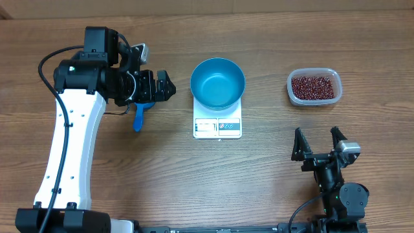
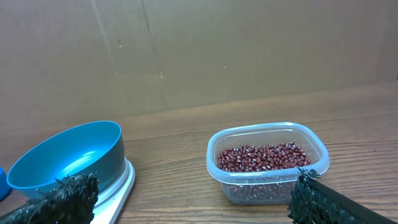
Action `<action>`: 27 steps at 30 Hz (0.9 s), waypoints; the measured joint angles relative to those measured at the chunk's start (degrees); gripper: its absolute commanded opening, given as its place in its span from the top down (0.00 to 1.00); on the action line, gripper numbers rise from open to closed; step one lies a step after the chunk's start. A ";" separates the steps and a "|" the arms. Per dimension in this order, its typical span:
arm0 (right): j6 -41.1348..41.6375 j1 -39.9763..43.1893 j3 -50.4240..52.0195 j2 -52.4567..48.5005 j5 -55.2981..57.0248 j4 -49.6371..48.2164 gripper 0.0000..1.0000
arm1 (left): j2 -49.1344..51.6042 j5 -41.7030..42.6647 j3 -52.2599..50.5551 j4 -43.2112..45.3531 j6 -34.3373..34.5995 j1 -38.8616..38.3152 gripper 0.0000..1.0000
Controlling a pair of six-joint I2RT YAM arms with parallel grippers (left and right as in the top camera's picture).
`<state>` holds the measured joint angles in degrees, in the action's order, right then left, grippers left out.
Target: Scoop item into bowl and weigh 150g on scale
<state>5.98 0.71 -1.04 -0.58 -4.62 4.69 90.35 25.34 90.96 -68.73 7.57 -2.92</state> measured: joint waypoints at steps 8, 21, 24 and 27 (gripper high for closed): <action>-0.02 0.00 0.00 0.00 -0.02 0.00 0.00 | 0.00 -1.51 -0.50 0.20 0.31 -0.11 0.00; 0.02 0.00 0.00 0.00 0.00 -0.02 0.00 | 2.05 -4.11 -0.52 1.29 3.74 -0.66 0.01; 0.00 0.00 0.00 0.00 0.00 -0.02 0.00 | 4.50 -4.46 -0.55 1.25 4.55 -0.74 0.00; 0.00 0.00 0.00 0.00 0.00 0.02 0.00 | 7.06 -4.63 -0.61 1.07 4.59 -0.76 0.00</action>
<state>5.98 0.71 -1.04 -0.58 -4.62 4.71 97.41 20.71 90.35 -67.66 12.16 -3.68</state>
